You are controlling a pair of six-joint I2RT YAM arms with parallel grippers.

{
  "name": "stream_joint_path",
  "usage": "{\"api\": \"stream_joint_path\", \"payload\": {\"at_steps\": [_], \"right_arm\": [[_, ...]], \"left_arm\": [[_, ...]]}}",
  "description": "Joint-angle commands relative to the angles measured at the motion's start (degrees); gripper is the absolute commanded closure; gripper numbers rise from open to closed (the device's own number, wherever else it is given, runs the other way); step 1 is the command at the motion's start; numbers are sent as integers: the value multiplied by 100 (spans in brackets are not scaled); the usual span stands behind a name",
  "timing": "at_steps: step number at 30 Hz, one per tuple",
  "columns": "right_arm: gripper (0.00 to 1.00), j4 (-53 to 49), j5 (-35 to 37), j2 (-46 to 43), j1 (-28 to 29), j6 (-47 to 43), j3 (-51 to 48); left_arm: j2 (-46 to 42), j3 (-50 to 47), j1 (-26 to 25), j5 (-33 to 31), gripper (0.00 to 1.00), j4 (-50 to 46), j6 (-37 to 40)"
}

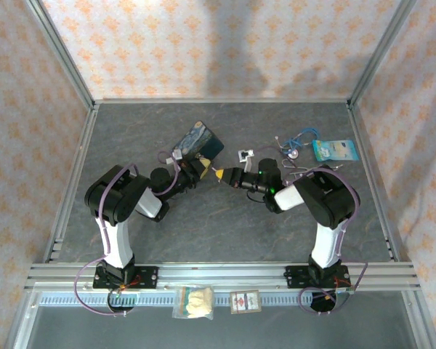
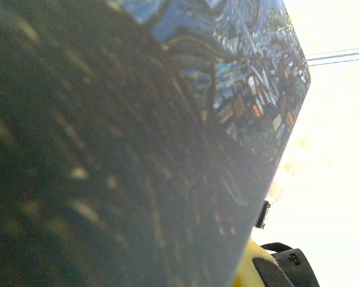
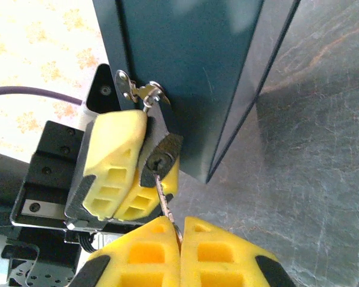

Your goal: Unlock a padlock with a key

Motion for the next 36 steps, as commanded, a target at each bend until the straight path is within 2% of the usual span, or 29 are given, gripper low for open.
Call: {"api": "stream_joint_path", "payload": {"at_steps": [1, 9, 15, 18, 22, 26, 30, 36], "right_arm": [[100, 301, -49, -14, -24, 29, 192], [100, 354, -47, 120, -25, 102, 356], [100, 316, -296, 262, -25, 76, 599], [100, -452, -490, 215, -22, -475, 826], [100, -2000, -565, 32, -20, -1599, 1225], [100, -2683, -631, -44, -48, -1996, 1451], [100, -2574, -693, -85, -188, -1862, 1385], [100, -1558, -959, 48, -270, -966, 1248]], "left_arm": [[30, 22, -56, 122, 100, 446, -154], [37, 88, -125, 187, 100, 424, -166], [2, 139, -222, 354, 100, 258, -164], [2, 172, -226, 550, 100, 173, -159], [-236, 232, -219, 793, 100, -264, 63], [-431, 302, -185, 909, 100, -988, 476], [-514, 286, -90, 1025, 100, -1105, 561], [-574, 397, -114, 1172, 100, -1457, 828]]}}
